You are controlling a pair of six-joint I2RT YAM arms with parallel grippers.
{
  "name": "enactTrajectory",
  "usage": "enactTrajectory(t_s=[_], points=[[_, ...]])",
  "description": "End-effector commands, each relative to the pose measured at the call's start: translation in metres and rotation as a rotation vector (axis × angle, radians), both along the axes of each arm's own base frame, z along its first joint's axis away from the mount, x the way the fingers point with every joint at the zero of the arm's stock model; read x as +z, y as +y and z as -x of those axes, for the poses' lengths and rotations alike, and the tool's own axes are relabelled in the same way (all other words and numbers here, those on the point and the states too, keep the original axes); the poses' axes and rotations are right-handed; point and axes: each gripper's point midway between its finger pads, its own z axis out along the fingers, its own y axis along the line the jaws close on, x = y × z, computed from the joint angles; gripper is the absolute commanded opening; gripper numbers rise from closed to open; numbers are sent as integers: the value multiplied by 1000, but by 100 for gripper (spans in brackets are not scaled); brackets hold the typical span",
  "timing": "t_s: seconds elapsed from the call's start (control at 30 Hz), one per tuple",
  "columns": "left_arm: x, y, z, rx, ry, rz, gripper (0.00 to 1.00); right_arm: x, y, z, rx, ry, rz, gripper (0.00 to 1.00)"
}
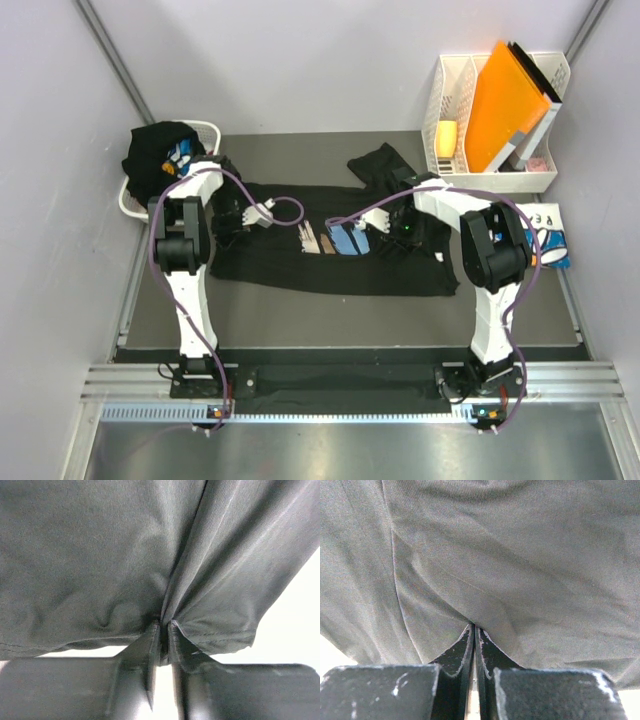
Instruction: Fold and stack the t-shirts
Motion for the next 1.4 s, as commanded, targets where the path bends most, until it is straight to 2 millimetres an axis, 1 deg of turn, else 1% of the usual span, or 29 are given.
enactTrajectory(t_s=[0.0, 0.07, 0.17, 0.3, 0.4, 0.43, 0.47, 0.5, 0.57, 0.6, 0.63, 0.67, 0.73, 0.87, 0.93, 1.03, 1.07, 1.13, 1.23, 1.27, 1.3, 1.33, 1.37], points=[[25, 8, 38, -43, 133, -28, 30, -18, 9, -16, 24, -49, -12, 1], [26, 12, 39, -48, 136, -51, 34, -17, 10, -16, 26, -53, -11, 2], [23, 20, 50, -71, 168, -85, 38, -17, 8, -15, 24, -54, -8, 3], [24, 27, 52, -79, 176, -122, 39, -17, 6, -14, 25, -60, -1, 3], [27, 33, 45, -84, 140, -161, 39, -16, 5, -14, 25, -69, -3, 4], [27, 34, 44, -78, 131, -168, 41, -17, 5, -12, 25, -67, -2, 4], [25, 37, 37, -72, 97, -184, 43, -17, 5, -12, 25, -68, -3, 6], [25, 37, 34, -73, 86, -189, 44, -16, 4, -13, 23, -70, -2, 6], [22, 39, 27, -62, 57, -203, 44, -17, 4, -11, 22, -68, -3, 8], [21, 48, 26, -33, 51, -206, 44, -17, 4, -10, 22, -66, -6, 8], [21, 49, 23, -25, 40, -211, 44, -18, 4, -9, 22, -64, -4, 9], [22, 50, 20, -21, 27, -213, 51, -18, 5, -9, 23, -64, -6, 13], [23, 52, 14, -13, -2, -221, 51, -18, 3, -7, 26, -63, -2, 13], [31, 58, -2, 23, -60, -231, 52, -19, 2, -7, 35, -64, -2, 14], [34, 58, -4, 36, -67, -226, 52, -18, 3, -8, 35, -67, -3, 15], [45, 59, -9, 57, -104, -220, 52, -13, 5, -11, 37, -83, -14, 18], [52, 57, -13, 60, -129, -216, 52, -9, 6, -12, 37, -93, -22, 23], [60, 55, -16, 70, -156, -197, 55, -3, 8, -15, 38, -110, -34, 25], [78, 42, -17, 94, -195, -146, 57, 20, 13, -26, 24, -162, -60, 39], [79, 30, -15, 97, -190, -94, 57, 34, 16, -30, 13, -191, -82, 41], [81, 26, -13, 94, -193, -88, 57, 47, 19, -37, 9, -222, -102, 42], [85, 23, -12, 99, -204, -80, 57, 55, 20, -38, 4, -234, -112, 45], [84, 18, -10, 92, -207, -76, 57, 70, 22, -41, -6, -262, -133, 47]])
